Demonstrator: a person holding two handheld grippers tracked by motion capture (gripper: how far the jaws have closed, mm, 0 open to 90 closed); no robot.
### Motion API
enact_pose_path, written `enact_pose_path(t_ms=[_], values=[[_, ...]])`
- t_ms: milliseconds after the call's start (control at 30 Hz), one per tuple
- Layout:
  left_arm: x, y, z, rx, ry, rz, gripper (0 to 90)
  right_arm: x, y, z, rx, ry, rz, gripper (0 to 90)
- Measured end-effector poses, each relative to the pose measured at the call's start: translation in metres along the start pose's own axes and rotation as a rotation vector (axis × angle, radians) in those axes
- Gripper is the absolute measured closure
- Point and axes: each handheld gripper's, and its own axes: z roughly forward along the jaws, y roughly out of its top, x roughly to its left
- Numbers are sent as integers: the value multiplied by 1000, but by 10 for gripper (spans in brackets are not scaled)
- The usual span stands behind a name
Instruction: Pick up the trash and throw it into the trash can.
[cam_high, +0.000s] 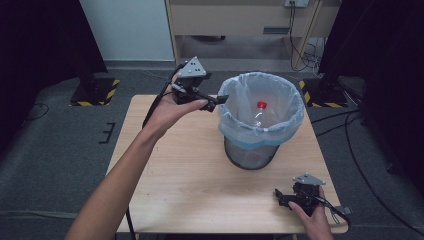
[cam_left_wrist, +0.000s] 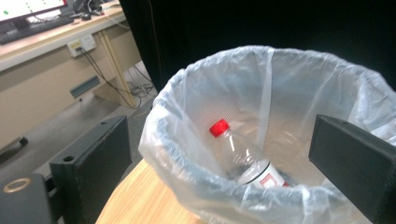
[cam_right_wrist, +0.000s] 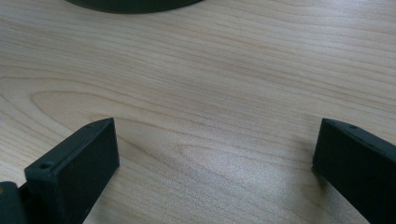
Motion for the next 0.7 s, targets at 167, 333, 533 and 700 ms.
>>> enact_pose_path(t_ms=[167,333,533,700], values=[[2,-4,1,9,2,-8,41,0,0,0,0,1,0,3],[3,-8,0,9,3,-16,39,0,0,0,0,1,0,3],[7,-17,-4,12,10,-41,35,0,0,0,0,1,0,3],[10,-21,-6,16,17,-50,35,0,0,0,0,1,0,3]])
